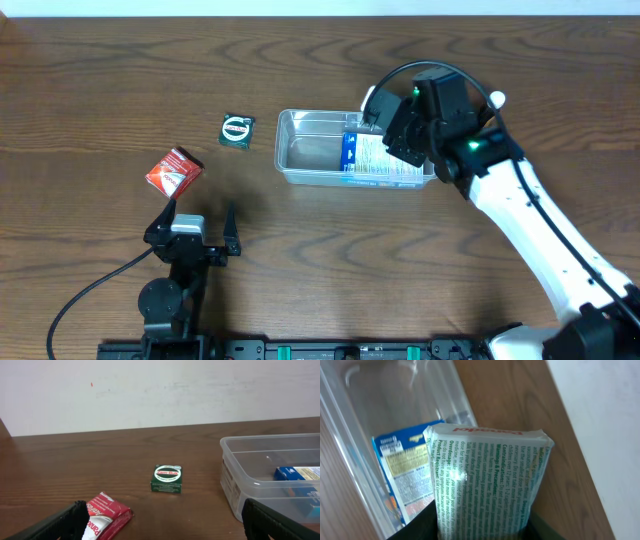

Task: Pack container
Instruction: 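Carry the white-green box into the container beside the blue box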

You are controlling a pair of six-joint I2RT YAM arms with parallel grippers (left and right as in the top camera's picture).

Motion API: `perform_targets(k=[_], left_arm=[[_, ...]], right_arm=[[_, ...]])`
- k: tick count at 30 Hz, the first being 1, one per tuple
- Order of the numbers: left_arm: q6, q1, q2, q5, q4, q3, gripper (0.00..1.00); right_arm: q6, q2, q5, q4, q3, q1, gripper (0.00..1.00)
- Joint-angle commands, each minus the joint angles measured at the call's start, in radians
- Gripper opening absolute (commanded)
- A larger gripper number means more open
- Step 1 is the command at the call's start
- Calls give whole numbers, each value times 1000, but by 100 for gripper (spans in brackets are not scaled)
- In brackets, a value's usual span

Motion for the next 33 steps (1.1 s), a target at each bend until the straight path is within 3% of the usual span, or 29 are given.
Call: perform_targets(k=[1, 8, 15, 33], left_arm=[[-2, 4, -4, 15, -34, -17, 98], [-2, 4, -4, 15, -34, -17, 98], [-2, 4, -4, 15, -34, -17, 98], [-2, 4, -4, 15, -34, -17, 98]], right_arm=[[-117, 39, 14, 6, 8, 5, 38], [-215, 118, 15, 13, 8, 5, 35], [-235, 195, 15, 26, 8, 5, 38], [-260, 290, 15, 40, 8, -31, 37]])
